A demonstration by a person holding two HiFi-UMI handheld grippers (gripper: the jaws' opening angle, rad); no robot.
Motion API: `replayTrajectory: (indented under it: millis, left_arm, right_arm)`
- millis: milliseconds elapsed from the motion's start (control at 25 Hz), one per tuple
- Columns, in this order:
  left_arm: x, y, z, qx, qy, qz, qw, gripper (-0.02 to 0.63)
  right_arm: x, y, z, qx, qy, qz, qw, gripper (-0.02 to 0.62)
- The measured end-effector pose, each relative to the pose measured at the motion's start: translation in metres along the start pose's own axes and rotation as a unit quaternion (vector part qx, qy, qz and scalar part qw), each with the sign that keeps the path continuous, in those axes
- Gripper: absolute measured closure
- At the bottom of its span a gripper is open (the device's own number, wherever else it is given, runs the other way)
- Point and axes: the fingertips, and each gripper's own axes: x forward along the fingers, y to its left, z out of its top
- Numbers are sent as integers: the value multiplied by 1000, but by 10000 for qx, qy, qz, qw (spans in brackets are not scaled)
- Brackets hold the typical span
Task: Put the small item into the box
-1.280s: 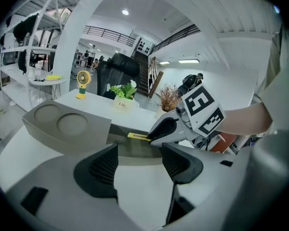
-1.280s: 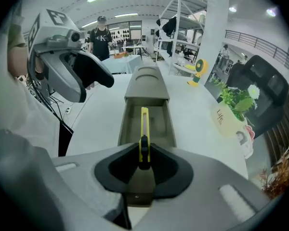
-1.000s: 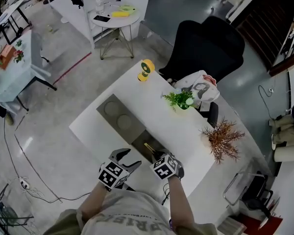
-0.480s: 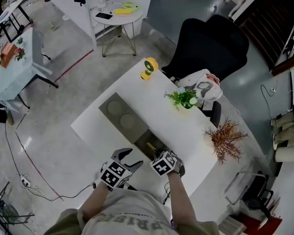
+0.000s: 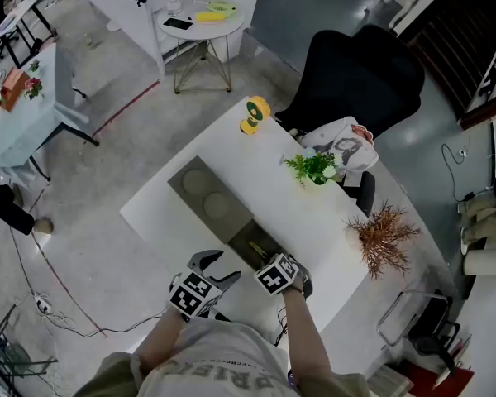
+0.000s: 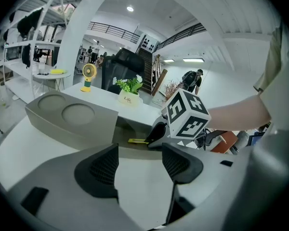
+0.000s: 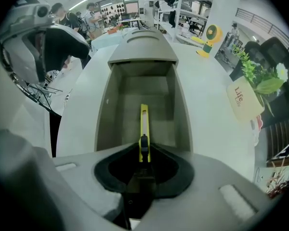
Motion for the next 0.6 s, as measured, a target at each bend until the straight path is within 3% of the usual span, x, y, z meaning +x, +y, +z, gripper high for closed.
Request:
replayTrajectory:
  millis: [600]
  left_arm:
    - [3, 2, 2, 50, 72, 32, 10000, 333]
  right_arm:
    - [0, 0, 1, 102, -47, 228, 9997, 522]
